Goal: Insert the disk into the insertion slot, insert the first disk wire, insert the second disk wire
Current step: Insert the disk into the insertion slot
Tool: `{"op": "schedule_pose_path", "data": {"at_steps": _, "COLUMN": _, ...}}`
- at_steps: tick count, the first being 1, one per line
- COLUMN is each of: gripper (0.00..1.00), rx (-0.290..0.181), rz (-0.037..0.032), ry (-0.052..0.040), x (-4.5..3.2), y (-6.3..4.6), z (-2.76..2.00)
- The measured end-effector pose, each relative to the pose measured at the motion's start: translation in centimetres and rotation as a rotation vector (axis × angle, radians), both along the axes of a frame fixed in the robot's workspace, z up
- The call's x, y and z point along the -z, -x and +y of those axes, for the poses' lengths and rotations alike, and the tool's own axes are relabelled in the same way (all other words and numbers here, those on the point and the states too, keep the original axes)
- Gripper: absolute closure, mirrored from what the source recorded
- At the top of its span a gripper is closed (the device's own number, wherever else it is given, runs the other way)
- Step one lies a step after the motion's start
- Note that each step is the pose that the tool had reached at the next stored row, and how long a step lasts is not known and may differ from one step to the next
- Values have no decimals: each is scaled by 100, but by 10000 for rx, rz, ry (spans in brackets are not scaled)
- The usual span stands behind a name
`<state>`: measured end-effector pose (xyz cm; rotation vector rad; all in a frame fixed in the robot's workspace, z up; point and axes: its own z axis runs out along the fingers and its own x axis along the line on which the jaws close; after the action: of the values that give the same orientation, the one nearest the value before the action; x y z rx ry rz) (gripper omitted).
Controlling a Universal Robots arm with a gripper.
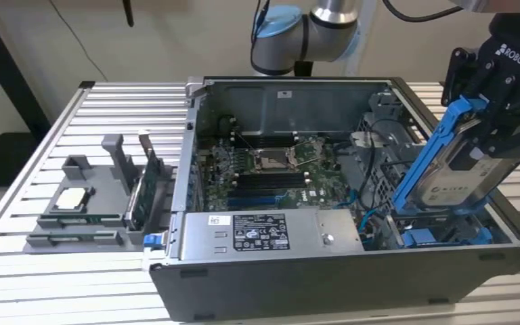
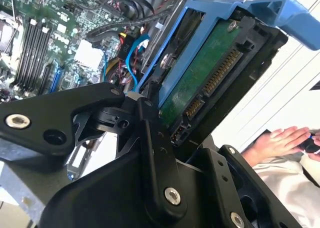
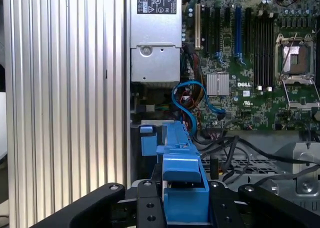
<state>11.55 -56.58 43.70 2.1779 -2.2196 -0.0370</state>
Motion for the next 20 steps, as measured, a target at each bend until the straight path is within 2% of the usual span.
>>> {"op": "schedule_pose_path", "data": {"at_steps": 6, "gripper": 67, "rx": 0, "rz": 0, "ry": 3, "x": 17, "y": 0, "z": 1}}
{"op": "schedule_pose_path", "data": {"at_steps": 20, "gripper": 67, "rx": -29, "rz": 1, "ry": 22, "x": 138, "y": -33, "z": 1}}
